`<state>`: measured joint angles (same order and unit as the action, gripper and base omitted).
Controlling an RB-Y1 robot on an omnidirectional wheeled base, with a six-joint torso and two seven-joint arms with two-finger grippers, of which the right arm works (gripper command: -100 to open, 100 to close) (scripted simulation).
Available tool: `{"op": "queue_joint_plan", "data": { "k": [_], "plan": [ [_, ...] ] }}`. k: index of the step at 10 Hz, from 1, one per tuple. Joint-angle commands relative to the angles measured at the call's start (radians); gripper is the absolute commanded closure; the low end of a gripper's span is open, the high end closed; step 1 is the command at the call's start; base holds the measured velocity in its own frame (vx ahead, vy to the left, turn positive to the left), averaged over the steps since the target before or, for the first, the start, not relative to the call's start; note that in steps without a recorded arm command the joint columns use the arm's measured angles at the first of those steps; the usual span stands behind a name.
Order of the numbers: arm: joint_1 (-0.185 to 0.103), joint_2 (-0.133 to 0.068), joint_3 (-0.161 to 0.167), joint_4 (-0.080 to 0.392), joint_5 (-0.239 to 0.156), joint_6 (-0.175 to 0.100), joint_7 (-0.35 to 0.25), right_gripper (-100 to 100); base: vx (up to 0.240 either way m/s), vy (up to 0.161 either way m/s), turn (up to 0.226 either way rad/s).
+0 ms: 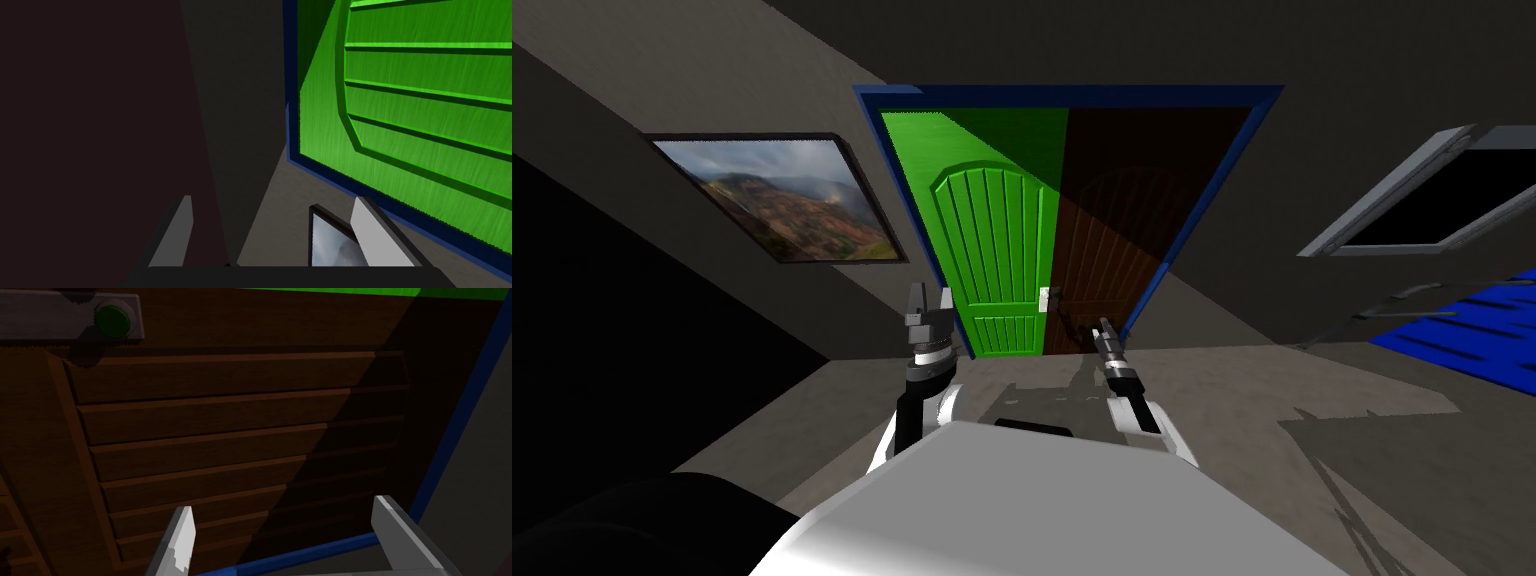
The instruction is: Pull the door open
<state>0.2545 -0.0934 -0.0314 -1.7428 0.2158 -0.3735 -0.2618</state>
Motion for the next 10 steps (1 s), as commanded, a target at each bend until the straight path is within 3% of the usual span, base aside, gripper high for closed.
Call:
{"op": "queue_joint_plan", "data": {
  "k": [1,10],
  "plan": [
    [-0.015,-0.009,-0.005,0.036,0.006,0.005,-0.02,-100,0.09,0.022,0.064],
    [-0.105,-0.031,-0.016,0.262,0.064,0.043,-0.122,-100,0.14,0.018,0.07]
  ]
}}
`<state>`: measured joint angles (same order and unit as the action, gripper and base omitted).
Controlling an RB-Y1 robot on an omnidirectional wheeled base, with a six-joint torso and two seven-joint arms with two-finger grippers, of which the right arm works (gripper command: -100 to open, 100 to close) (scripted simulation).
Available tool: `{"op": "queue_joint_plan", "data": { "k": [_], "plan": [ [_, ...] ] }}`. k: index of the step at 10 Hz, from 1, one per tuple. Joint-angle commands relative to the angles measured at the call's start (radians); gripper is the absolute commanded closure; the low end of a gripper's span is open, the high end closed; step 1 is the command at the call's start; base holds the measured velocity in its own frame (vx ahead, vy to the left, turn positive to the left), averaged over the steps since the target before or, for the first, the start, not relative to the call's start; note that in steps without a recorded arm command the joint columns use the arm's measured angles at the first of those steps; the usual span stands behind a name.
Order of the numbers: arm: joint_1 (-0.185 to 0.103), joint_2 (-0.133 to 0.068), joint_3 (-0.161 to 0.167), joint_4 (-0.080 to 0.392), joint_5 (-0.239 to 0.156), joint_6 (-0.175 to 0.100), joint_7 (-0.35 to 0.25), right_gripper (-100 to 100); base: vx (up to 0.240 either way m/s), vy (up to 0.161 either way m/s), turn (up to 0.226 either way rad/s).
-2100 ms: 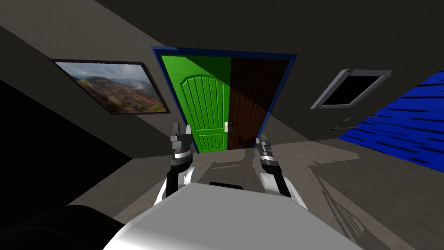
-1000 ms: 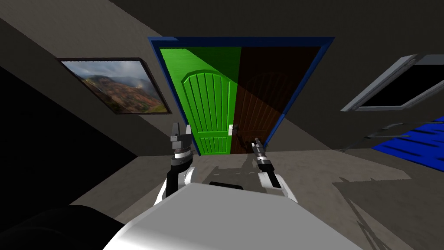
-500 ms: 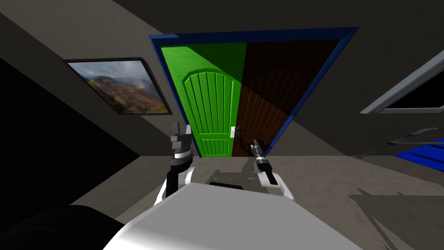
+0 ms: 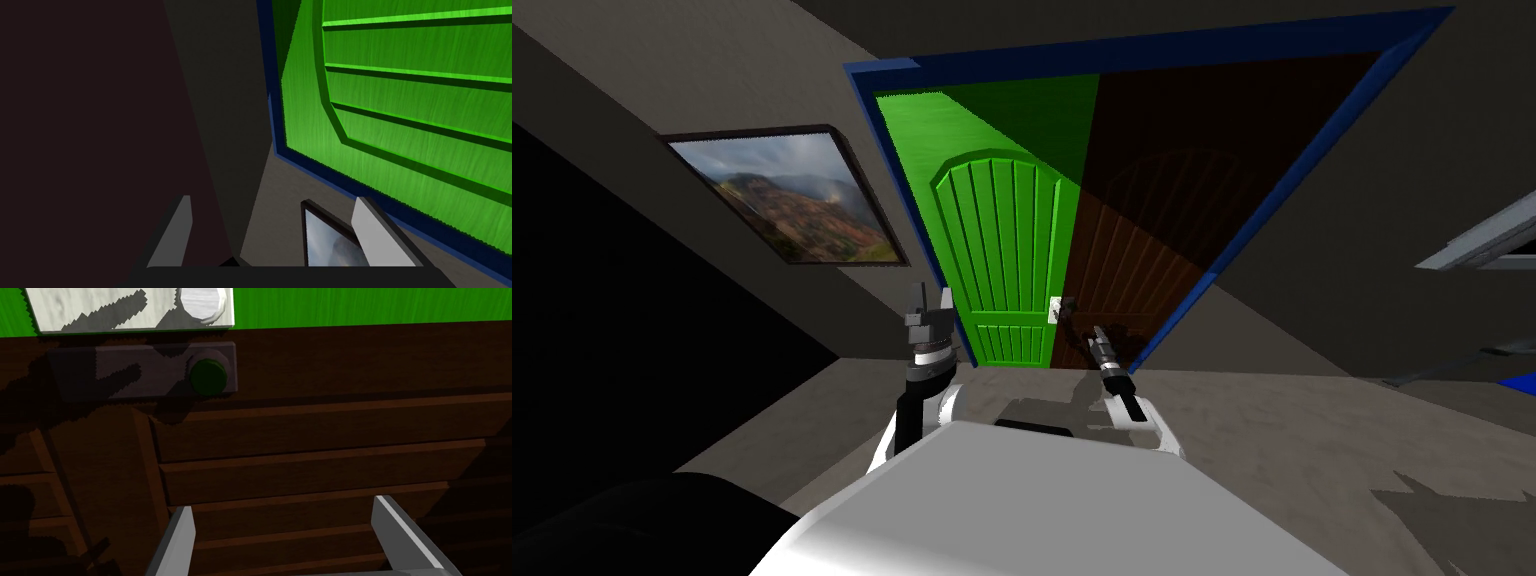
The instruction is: Pull the door open
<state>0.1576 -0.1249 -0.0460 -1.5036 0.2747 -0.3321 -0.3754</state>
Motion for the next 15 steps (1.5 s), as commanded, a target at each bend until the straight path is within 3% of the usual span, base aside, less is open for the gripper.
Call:
{"op": "queue_joint_plan", "data": {
  "k": [1,7,8,15],
  "plan": [
    [-0.013,-0.001,-0.002,0.036,0.008,0.004,-0.014,-100,0.169,-0.003,0.053],
    [-0.051,-0.007,-0.005,0.124,0.031,0.018,-0.054,-100,0.137,-0.005,0.047],
    [-0.048,-0.007,-0.005,0.116,0.029,0.017,-0.05,-100,0.083,-0.007,0.011],
    [-0.011,-0.091,-0.157,0.199,-0.011,0.017,-0.062,-100,-0.05,-0.018,0.003]
  ]
}}
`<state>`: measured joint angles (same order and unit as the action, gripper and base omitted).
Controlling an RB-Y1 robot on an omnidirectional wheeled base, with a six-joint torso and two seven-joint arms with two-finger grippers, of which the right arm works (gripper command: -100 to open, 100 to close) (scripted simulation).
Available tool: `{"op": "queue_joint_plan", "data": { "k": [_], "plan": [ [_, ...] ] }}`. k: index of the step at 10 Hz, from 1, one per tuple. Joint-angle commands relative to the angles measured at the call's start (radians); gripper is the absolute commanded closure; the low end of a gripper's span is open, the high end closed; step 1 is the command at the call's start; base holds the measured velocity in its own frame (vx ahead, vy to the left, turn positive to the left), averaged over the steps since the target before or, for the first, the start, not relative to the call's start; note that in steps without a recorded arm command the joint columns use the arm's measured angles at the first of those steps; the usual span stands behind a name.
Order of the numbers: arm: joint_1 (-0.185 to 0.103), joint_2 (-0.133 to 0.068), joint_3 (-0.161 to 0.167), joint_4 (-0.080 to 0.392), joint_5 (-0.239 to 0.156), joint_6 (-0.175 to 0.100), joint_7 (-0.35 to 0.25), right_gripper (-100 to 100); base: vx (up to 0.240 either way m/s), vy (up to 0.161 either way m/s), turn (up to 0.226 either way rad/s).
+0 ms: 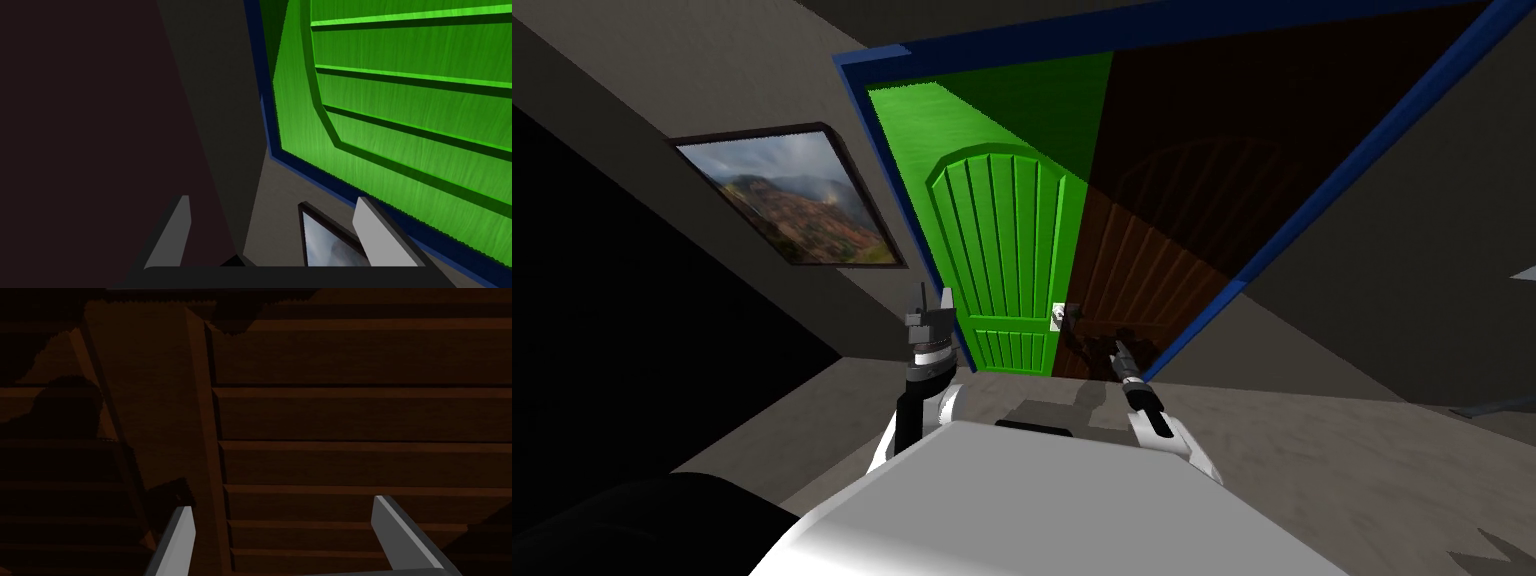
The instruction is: Pull the door open
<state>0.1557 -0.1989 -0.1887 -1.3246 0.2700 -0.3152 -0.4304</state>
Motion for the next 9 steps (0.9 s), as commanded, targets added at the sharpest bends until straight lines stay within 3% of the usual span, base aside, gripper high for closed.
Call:
{"op": "queue_joint_plan", "data": {
  "k": [1,5,9],
  "plan": [
    [-0.008,-0.027,-0.033,0.03,-0.012,-0.001,-0.008,-100,0.028,-0.007,0.065],
    [-0.025,-0.048,-0.075,0.064,-0.029,-0.013,-0.015,-100,0.108,-0.021,0.115],
    [-0.066,-0.029,-0.05,0.064,-0.03,-0.029,-0.017,-100,0.203,0.03,0.162]
  ]
}}
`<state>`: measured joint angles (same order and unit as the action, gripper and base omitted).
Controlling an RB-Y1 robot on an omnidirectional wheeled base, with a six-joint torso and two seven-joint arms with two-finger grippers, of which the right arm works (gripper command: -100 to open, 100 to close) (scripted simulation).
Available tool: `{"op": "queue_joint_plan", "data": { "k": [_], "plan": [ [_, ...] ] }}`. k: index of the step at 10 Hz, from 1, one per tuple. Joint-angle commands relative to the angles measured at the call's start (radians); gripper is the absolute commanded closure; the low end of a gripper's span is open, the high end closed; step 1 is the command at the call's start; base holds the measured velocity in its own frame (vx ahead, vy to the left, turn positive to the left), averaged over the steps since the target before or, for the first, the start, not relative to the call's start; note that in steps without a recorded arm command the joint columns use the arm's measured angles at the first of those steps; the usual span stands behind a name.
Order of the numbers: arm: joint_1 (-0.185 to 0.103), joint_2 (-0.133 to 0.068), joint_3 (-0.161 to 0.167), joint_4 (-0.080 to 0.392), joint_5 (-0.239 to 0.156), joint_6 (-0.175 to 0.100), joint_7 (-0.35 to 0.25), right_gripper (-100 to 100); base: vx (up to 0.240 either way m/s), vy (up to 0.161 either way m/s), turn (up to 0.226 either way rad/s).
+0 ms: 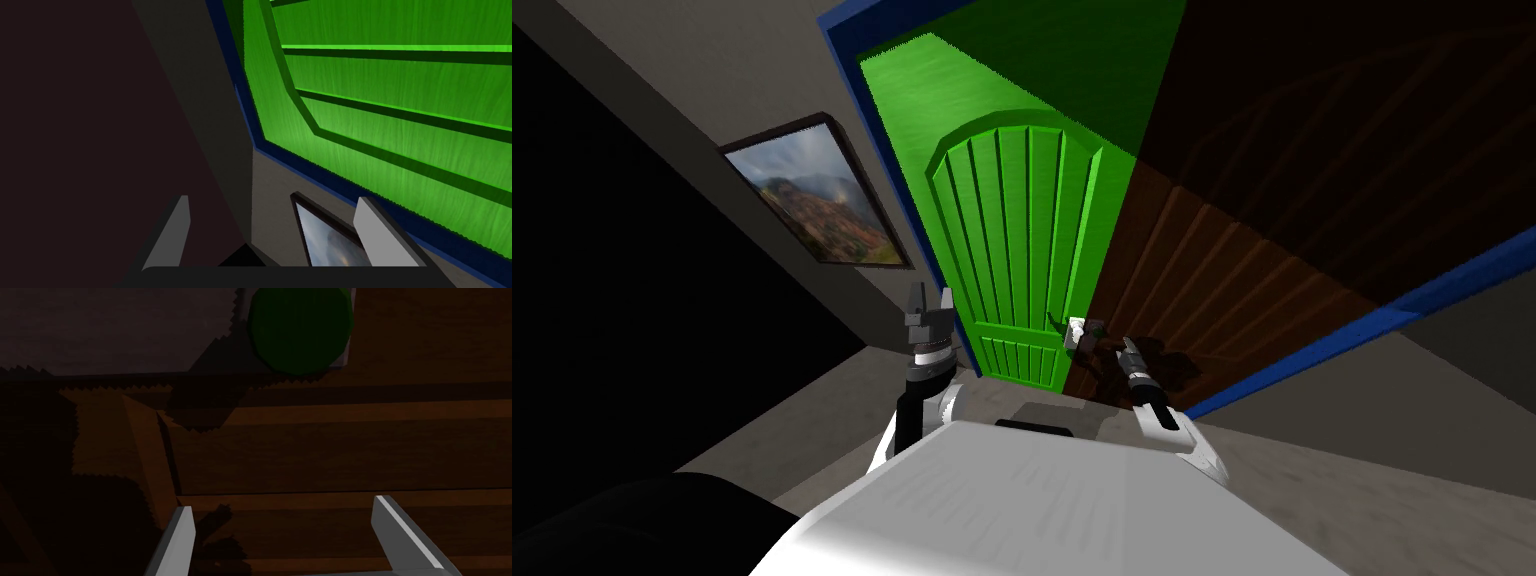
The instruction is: Pull the door open
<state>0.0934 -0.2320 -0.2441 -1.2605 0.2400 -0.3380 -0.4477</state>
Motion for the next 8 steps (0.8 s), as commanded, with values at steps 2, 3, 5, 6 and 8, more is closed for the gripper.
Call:
{"op": "queue_joint_plan", "data": {
  "k": [2,3,5,6,8],
  "plan": [
    [-0.019,0.008,0.009,0.01,0.001,-0.007,0.003,-100,0.159,0.07,0.125],
    [-0.019,0.008,0.009,0.01,0.001,-0.007,0.003,100,-0.012,-0.002,-0.042],
    [-0.019,0.008,0.009,0.01,0.001,-0.007,0.003,100,-0.036,-0.015,-0.005],
    [-0.019,0.008,0.009,0.01,0.001,-0.007,0.003,100,-0.023,-0.012,0.001],
    [-0.019,0.008,0.009,0.01,0.001,-0.007,0.003,100,-0.006,-0.003,0.0]
  ]
}}
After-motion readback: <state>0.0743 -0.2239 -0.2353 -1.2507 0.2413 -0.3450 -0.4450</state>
